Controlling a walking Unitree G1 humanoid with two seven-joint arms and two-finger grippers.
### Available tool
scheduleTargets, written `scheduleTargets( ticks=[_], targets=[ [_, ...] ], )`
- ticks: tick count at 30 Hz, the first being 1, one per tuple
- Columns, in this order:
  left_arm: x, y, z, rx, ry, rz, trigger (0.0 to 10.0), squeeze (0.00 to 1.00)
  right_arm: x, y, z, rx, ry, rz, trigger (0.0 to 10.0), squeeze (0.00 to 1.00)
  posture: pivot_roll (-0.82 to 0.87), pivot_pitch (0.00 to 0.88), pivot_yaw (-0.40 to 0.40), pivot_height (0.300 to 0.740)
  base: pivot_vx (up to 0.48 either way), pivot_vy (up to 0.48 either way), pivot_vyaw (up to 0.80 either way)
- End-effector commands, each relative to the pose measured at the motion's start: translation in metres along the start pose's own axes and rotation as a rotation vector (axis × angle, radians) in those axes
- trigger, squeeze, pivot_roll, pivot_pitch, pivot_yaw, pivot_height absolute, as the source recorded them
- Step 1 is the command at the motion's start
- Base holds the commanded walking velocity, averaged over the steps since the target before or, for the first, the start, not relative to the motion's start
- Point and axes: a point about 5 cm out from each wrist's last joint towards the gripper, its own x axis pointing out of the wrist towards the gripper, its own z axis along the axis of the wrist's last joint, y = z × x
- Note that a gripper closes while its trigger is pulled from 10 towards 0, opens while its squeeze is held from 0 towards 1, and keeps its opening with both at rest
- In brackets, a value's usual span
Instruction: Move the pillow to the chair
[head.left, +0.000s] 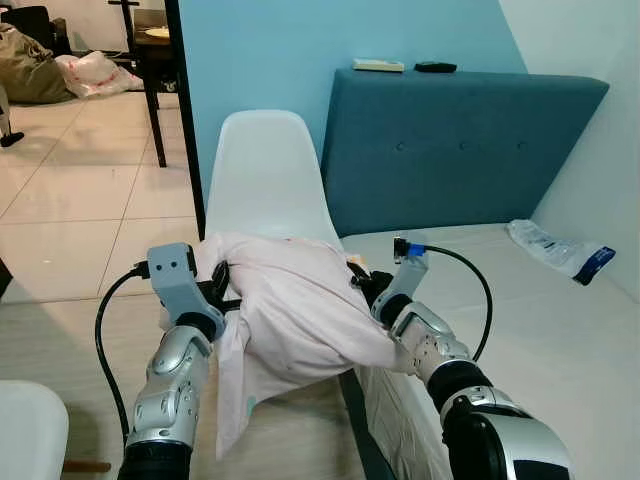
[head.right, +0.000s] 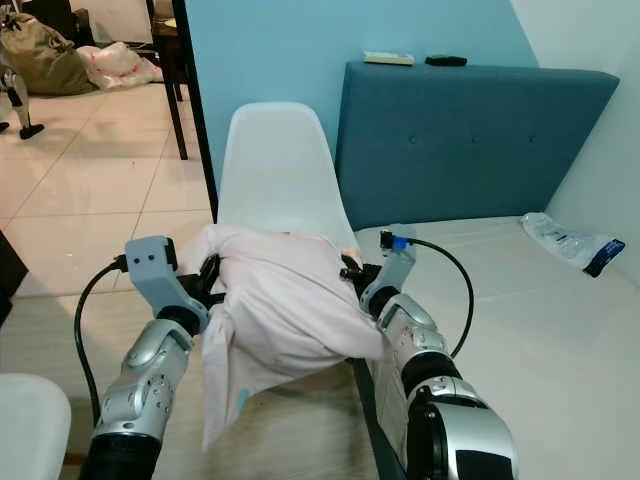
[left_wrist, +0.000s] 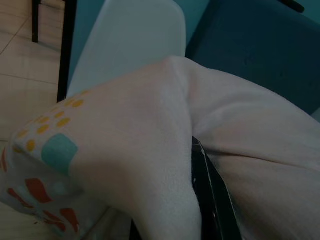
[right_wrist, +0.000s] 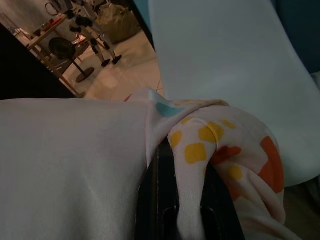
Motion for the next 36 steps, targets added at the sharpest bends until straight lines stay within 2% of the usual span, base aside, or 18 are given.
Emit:
scheduleTargets(
  ticks=[1, 27, 29, 36],
  targets=[
    [0.007, -0.0211, 0.0016, 0.015, -0.011, -0.094, 10.0, 0.0, 0.0082, 0.0121, 0.0108, -0.032, -0.036, 0.059, 10.0, 0.0, 0.12, 0.0, -0.067, 0.735, 0.322, 0.0, 0.0],
    [0.0083, -0.0274, 0.0028, 0.016, -0.023, -0.13, 10.0, 0.0, 0.0065, 0.0089, 0.011, -0.057, -0.029, 0.044, 10.0, 0.0, 0.11, 0.0, -0.068, 0.735, 0.463, 0.0, 0.0],
    [0.008, -0.0279, 0.0027, 0.014, -0.022, -0.132, 10.0, 0.0, 0.0058, 0.0106, 0.01, -0.091, -0.023, 0.072, 10.0, 0.0, 0.11, 0.0, -0.066, 0.735, 0.48, 0.0, 0.8],
    [0.008, -0.0287, 0.002, 0.013, -0.019, -0.136, 10.0, 0.0, 0.006, 0.0135, 0.0083, -0.086, -0.021, 0.105, 10.0, 0.0, 0.11, 0.0, -0.066, 0.735, 0.48, 0.0, 0.8]
  ],
)
